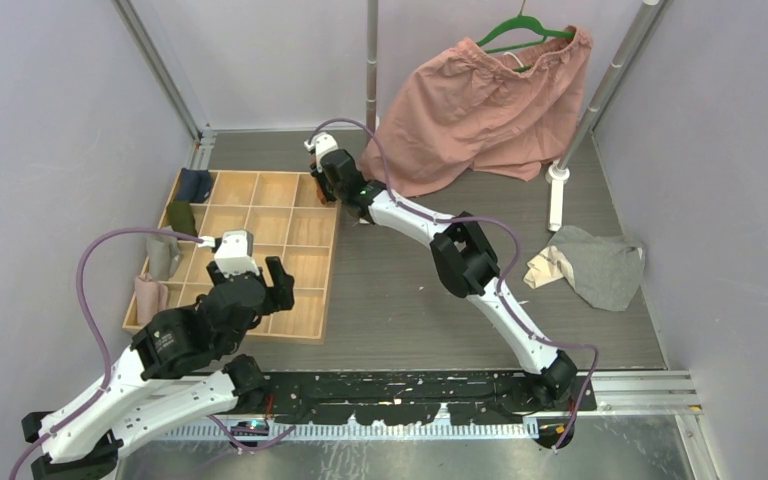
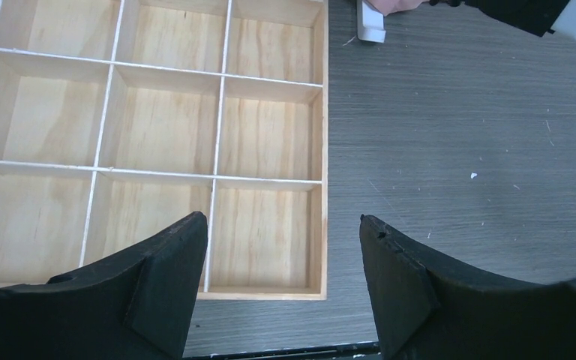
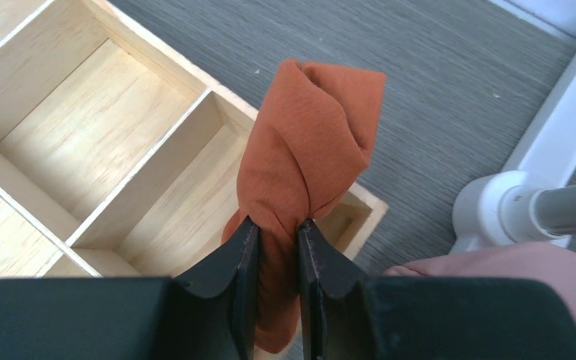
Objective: Roll the underwear
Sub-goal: Place the underwear in the storage box.
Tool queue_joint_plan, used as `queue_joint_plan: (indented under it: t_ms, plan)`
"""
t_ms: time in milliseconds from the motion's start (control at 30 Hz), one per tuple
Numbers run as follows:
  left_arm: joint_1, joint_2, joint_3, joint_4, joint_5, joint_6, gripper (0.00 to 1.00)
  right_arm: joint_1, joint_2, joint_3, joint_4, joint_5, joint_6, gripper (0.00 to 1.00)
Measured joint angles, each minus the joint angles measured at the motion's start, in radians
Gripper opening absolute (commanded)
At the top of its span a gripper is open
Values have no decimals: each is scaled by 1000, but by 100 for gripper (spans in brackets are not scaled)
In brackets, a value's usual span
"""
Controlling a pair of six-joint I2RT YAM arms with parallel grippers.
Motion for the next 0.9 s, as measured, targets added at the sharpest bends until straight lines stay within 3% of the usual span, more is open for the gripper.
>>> queue_joint_plan:
  t_ms: [233, 500, 800, 900]
  plan:
    - [0, 0, 0, 0, 0, 3, 75, 15, 87, 81, -24, -23, -6, 2]
    - [0, -3, -3, 0, 0, 3, 75, 20, 115, 121, -27, -51, 28, 16]
    - [0, -5, -4, 0, 0, 3, 76, 18, 156, 176, -30, -93, 95, 40]
    - [0, -5, -5, 0, 0, 3, 76, 18, 156, 177, -26, -105, 110, 44]
